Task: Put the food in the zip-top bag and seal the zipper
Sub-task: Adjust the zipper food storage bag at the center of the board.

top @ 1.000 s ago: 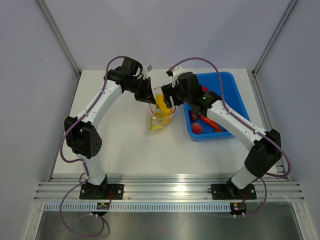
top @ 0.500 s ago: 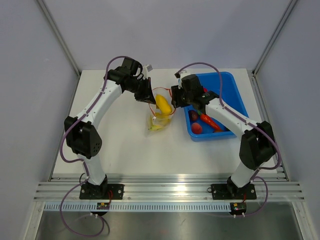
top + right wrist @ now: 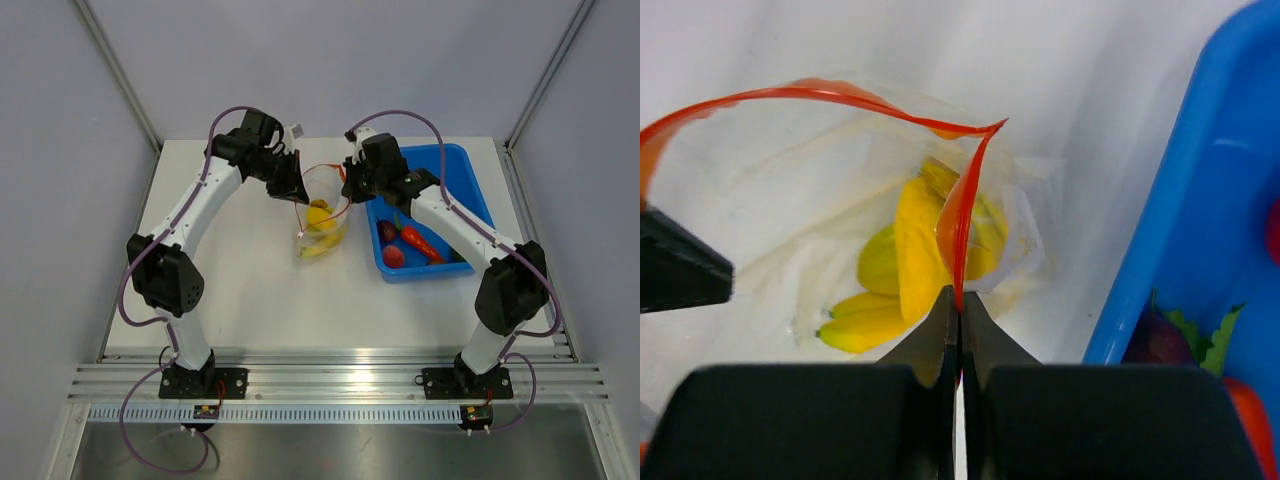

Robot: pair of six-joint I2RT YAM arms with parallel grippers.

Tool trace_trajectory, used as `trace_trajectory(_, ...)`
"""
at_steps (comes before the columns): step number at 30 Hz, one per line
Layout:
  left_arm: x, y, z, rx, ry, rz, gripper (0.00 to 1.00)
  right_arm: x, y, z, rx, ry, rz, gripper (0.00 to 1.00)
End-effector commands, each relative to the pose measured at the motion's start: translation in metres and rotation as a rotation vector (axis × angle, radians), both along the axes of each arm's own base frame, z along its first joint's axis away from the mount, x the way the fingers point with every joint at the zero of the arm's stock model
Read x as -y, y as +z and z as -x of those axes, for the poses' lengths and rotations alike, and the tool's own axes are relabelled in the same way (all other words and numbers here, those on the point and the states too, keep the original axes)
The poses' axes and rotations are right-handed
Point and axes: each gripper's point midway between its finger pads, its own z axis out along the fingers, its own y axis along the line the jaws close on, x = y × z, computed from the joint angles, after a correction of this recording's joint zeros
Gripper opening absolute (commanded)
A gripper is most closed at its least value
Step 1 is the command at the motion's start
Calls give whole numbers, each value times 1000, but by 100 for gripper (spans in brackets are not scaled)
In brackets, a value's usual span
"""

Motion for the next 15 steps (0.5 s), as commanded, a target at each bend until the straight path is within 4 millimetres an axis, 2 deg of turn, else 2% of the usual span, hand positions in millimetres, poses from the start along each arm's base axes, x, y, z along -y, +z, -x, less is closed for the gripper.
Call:
trace_trajectory(1, -7, 47, -21, 138, 28, 17, 0, -11, 109, 4, 198, 67, -135, 0)
trace_trajectory(2, -10, 69, -30, 190, 45, 38, 0, -13, 117, 6, 206, 78, -149, 0)
trace_trajectory(4, -12, 84, -38, 217, 56, 47, 0, -16, 133, 11, 220, 94, -192, 0)
trace_trajectory(5, -13, 103, -41, 261, 61, 62, 0, -17, 132, 13, 198, 77, -219, 0)
trace_trajectory(7, -11, 108, -45, 279, 61, 68, 0, -17, 127, 16, 180, 61, -239, 0)
trace_trajectory(8, -10, 108, -46, 282, 60, 72, 0, -17, 111, 16, 141, 34, -255, 0)
trace_trajectory(10, -8, 99, -44, 262, 44, 78, 0, -20, 93, 19, 95, 22, -282, 0)
trace_trajectory(11, -8, 82, -43, 228, 42, 68, 0, -22, 71, 20, 53, -1, -309, 0)
trace_trajectory(13, -9, 68, -37, 204, 23, 61, 0, -23, 53, 23, 26, -24, -338, 0)
trace_trajectory(14, -8, 62, -34, 193, 11, 61, 4, -22, 33, 26, -17, -66, -376, 0)
trace_trajectory(15, -10, 45, -29, 153, 7, 43, 14, -22, 29, 28, -30, -84, -399, 0)
